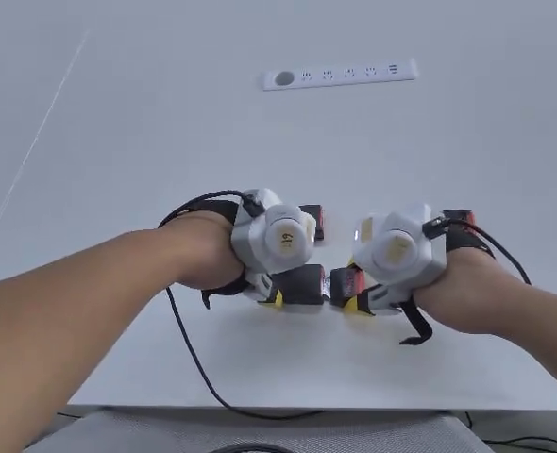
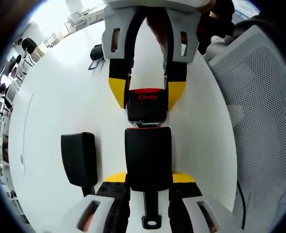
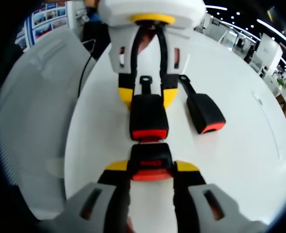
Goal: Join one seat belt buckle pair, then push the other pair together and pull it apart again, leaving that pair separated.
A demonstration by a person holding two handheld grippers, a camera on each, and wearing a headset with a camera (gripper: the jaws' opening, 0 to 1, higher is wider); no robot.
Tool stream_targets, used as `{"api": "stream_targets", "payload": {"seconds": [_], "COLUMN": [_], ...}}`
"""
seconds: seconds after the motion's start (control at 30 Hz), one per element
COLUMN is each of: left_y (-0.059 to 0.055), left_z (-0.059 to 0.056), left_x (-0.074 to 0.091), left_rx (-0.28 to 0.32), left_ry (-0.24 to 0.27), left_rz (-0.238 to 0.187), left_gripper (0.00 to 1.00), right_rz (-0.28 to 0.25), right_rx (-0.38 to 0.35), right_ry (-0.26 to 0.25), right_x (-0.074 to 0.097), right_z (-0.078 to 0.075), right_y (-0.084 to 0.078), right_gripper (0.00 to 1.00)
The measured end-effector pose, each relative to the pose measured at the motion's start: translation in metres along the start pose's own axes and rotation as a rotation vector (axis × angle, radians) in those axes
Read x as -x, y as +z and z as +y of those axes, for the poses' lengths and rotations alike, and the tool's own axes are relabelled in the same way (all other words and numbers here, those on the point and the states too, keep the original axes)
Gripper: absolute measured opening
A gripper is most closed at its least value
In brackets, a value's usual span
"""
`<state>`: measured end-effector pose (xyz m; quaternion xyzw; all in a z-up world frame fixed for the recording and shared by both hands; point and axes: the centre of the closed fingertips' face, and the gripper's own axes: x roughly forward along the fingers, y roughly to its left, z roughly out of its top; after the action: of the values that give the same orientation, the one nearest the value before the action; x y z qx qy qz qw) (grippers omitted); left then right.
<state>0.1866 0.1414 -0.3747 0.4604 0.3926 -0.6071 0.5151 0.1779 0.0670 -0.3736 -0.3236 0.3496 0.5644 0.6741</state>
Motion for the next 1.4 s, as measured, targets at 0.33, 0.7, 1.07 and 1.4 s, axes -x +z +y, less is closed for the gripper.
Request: {"api": "stream_targets", "payload": {"seconds": [0.33, 0.7, 1.07, 1.4], "left_y": [-0.001, 0.000, -0.002, 0.002], "left_z": [-0.001, -0.003, -0.002, -0.006], "left_x": [0.000, -0.001, -0.001, 0.011], "left_rx": [0.034, 0.057, 0.119, 0.119], "left_ry": [0.050, 0.035, 0.042, 0.083], "left_rz": [-0.052, -0.037, -0.067, -0.103], "left_gripper": [0.29, 0.29, 0.33, 0.43], "right_rz": [-0.021, -0.028, -0.017, -0.080], "right_rx": [-0.011, -0.024, -0.033, -0.068], "right_ry": [0.011, 0.024, 0.013, -0.017], "right_x": [-0.001, 0.000, 0.001, 0.024], "right_z": [-0.002, -0.002, -0.002, -0.002], "right_y": [-0.001, 0.000, -0.006, 0.003], "right_gripper": [0.32, 0.33, 0.35, 0.38]}}
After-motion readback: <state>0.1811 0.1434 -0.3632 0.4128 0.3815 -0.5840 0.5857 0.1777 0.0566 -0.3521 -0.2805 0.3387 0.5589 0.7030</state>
